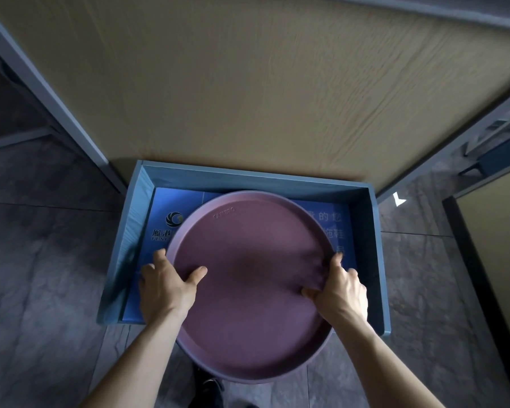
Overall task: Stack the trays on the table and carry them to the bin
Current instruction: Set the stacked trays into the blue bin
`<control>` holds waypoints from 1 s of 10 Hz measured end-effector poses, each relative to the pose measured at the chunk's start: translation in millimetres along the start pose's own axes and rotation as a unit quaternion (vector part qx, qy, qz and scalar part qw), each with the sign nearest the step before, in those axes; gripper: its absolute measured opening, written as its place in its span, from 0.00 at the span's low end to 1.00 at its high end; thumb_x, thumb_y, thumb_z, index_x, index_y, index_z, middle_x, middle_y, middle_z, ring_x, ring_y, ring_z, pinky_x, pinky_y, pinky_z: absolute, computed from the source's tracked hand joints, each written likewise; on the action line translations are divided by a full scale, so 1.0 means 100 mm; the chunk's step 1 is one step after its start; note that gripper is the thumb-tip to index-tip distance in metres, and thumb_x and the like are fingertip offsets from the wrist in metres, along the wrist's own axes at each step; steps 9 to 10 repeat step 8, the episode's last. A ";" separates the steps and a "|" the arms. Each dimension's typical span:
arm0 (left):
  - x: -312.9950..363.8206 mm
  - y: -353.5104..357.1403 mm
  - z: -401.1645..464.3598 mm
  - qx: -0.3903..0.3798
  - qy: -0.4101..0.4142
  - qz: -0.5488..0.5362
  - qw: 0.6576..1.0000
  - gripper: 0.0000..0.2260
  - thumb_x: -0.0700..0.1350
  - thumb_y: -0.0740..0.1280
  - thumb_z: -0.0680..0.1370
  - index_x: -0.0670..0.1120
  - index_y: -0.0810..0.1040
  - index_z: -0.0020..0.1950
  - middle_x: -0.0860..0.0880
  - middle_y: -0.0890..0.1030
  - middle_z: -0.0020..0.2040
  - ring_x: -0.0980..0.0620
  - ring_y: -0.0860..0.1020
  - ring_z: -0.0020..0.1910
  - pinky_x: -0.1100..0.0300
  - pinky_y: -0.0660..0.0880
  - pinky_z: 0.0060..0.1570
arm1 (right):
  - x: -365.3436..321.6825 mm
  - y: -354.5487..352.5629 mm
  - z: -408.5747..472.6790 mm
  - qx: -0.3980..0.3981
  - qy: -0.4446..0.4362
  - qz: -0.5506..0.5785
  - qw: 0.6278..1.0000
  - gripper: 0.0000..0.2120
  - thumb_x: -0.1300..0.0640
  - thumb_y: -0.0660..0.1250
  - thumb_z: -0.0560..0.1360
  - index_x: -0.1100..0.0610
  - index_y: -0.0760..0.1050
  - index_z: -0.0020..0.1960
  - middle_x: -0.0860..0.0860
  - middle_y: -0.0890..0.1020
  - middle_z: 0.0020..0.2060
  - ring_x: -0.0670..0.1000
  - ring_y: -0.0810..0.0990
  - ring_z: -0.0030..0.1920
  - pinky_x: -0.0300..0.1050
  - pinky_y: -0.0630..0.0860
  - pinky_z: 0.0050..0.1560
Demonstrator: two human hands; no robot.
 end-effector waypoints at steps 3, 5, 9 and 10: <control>-0.06 0.10 0.01 -0.018 0.032 -0.011 0.999 0.45 0.57 0.73 0.72 0.43 0.52 0.79 0.32 0.62 0.71 0.30 0.63 0.69 0.38 0.62 0.68 | 0.06 0.08 0.05 0.000 -0.008 0.021 1.000 0.54 0.43 0.76 0.67 0.52 0.44 0.80 0.59 0.73 0.62 0.63 0.76 0.62 0.54 0.73 0.62; -0.05 0.11 0.03 -0.015 0.038 0.002 0.999 0.45 0.57 0.73 0.72 0.43 0.52 0.80 0.33 0.61 0.72 0.30 0.63 0.68 0.39 0.62 0.68 | 0.08 0.11 0.05 -0.002 -0.011 0.026 1.000 0.54 0.44 0.76 0.68 0.51 0.44 0.80 0.59 0.72 0.63 0.63 0.76 0.61 0.54 0.72 0.62; 0.08 -0.13 -0.07 -0.065 0.050 0.092 0.992 0.48 0.64 0.65 0.75 0.47 0.40 0.81 0.39 0.55 0.78 0.34 0.61 0.73 0.41 0.61 0.70 | 0.09 -0.02 -0.15 -0.025 -0.032 0.012 0.999 0.50 0.34 0.66 0.71 0.47 0.38 0.79 0.57 0.65 0.71 0.61 0.67 0.70 0.57 0.71 0.63; 0.08 -0.13 -0.07 -0.065 0.050 0.092 0.992 0.48 0.64 0.65 0.75 0.47 0.40 0.81 0.39 0.55 0.78 0.34 0.61 0.73 0.41 0.61 0.70 | 0.09 -0.02 -0.15 -0.025 -0.032 0.012 0.999 0.50 0.34 0.66 0.71 0.47 0.38 0.79 0.57 0.65 0.71 0.61 0.67 0.70 0.57 0.71 0.63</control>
Point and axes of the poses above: each hand's wrist, its own z-axis towards the middle knuckle, its own y-axis out of the palm, x = y × z, the point moved 3 cm from there along z, towards the middle knuckle
